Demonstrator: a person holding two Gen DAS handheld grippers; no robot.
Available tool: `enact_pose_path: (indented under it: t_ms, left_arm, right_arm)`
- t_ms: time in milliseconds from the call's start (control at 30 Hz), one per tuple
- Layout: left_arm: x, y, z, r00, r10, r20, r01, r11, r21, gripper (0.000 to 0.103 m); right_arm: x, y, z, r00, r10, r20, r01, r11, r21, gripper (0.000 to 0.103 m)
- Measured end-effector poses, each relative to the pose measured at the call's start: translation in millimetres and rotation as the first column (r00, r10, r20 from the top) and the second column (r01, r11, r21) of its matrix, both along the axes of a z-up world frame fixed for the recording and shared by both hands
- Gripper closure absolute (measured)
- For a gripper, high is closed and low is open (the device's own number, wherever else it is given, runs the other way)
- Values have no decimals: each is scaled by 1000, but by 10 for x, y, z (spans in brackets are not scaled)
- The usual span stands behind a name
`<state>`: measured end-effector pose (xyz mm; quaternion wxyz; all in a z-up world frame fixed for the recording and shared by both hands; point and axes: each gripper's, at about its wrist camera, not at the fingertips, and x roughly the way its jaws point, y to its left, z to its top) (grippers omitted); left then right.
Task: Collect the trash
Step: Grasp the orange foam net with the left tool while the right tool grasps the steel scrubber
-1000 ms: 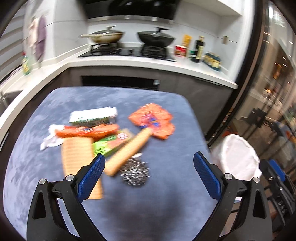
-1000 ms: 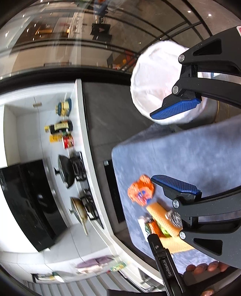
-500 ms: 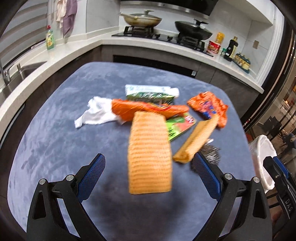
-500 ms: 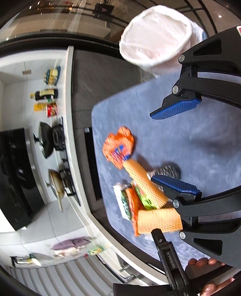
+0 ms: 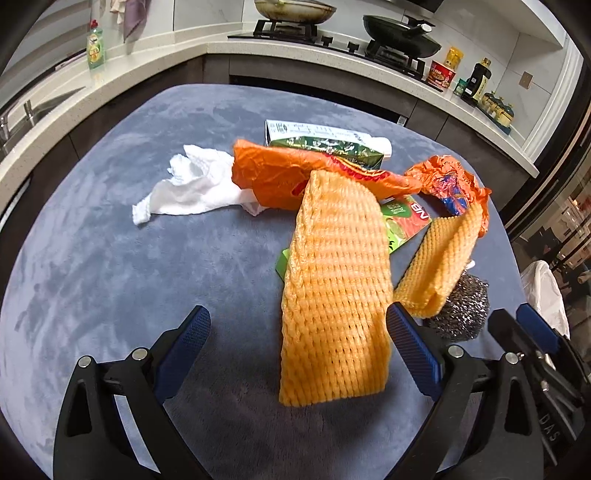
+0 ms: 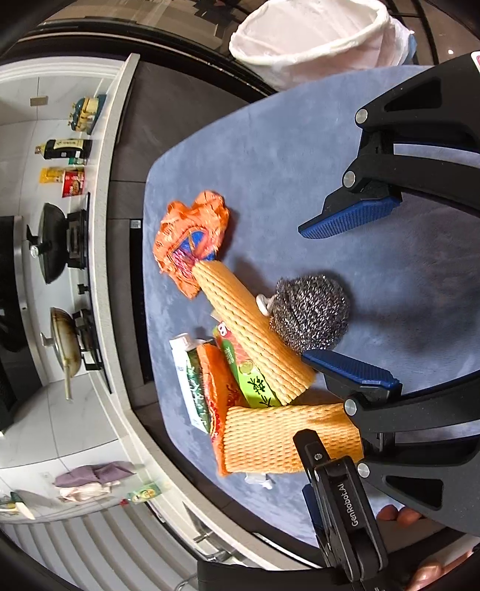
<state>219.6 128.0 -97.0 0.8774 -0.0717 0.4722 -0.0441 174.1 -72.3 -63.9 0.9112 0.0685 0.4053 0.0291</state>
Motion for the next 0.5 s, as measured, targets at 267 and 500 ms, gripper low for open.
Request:
enact_pose_path:
  t_ms: [267,500]
  left_arm:
    - [104,-35,-109,1000,-15,-19,14,1000,-24,23]
    - [121,-54,-152,998,-54,-33,52,996,-77,56]
  right_arm:
    - [204,140,-189,999,25,-38,-24,1000,5,43]
    - [298,210,-304,998,32,-59,-30,999,35,43]
